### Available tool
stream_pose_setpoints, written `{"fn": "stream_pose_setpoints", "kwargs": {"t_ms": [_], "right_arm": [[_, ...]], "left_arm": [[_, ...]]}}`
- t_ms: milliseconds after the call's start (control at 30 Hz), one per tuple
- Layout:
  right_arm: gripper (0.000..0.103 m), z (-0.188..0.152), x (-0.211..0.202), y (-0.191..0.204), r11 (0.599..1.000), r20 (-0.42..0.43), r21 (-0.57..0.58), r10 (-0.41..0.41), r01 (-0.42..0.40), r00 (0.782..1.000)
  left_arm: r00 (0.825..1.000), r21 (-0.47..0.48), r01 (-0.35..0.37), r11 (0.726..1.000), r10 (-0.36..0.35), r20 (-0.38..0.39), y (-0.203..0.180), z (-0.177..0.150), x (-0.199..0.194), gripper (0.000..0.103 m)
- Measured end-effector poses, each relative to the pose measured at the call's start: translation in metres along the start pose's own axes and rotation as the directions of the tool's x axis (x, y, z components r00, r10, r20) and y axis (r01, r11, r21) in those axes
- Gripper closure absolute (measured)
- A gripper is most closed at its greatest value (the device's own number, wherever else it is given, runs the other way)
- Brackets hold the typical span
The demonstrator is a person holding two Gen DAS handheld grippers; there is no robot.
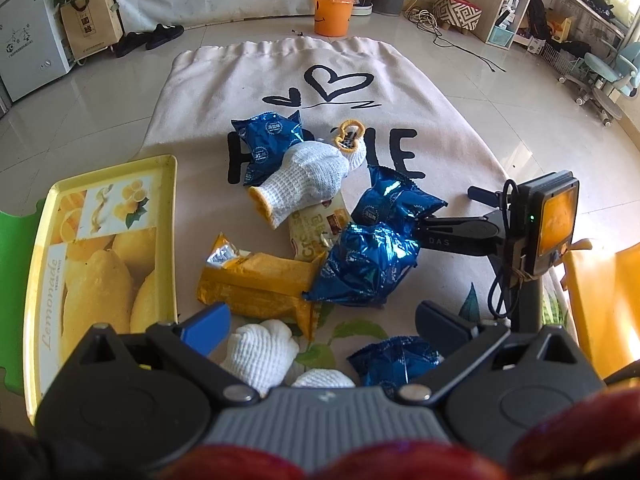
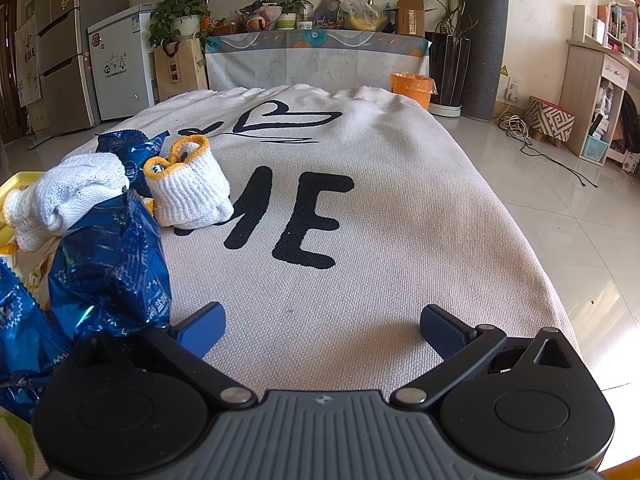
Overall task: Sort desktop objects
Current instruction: 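Move the left tool toward the glove pile while the right tool swings toward the blue bags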
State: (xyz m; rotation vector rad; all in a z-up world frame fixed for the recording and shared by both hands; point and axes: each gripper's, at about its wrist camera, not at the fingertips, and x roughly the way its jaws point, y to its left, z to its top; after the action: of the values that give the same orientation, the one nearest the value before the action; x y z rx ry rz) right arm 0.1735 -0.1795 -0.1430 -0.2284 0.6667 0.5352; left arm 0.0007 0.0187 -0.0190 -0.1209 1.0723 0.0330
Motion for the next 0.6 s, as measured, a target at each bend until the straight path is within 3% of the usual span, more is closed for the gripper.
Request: {"fn": "stream_pose_setpoints", "kwargs": {"t_ms": [400,600], "right_arm": [[0.0,0.0,0.0,0.0,1.0,0.0,0.0,0.0,0.0,1.0],[0.0,0.0,-0.001,0.0,1.0,0.0,0.0,0.0,0.0,1.0]], "left_arm": [[0.999,-0.061,-0.012,0.998,0.009,-0.043,0.023,-0.014,0.012,0.001],[0.998,-0.031,-0.012,0.999,0.011,-0.056,0.02,-0.023,0.016,0.001]]}}
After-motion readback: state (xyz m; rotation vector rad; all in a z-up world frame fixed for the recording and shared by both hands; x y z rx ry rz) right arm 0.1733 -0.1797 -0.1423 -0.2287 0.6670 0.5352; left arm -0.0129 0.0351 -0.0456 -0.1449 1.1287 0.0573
